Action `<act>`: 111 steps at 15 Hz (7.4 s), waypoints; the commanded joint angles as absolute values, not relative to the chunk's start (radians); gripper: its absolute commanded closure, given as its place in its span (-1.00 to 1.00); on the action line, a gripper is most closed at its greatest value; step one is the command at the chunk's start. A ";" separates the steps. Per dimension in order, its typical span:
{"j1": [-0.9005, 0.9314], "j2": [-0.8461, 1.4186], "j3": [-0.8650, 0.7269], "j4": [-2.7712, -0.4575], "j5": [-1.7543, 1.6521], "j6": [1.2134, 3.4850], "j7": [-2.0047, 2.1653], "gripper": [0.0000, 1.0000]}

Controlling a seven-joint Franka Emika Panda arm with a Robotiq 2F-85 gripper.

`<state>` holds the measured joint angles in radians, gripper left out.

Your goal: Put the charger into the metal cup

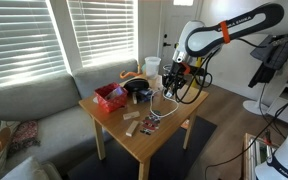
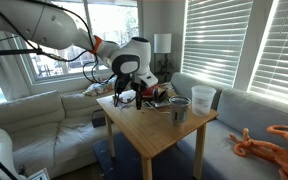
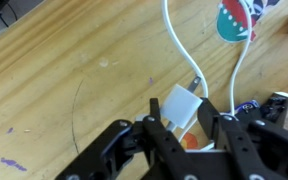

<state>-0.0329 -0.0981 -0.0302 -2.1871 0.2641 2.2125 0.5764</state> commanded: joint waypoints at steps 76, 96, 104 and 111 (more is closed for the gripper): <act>-0.748 -0.435 0.390 -1.886 -0.062 3.105 0.682 0.65; -0.494 -0.389 0.297 -2.037 0.042 3.034 0.645 0.65; -0.398 -0.424 0.183 -2.130 0.137 2.806 0.634 0.65; -0.322 -0.443 0.061 -2.152 0.085 2.534 0.689 0.65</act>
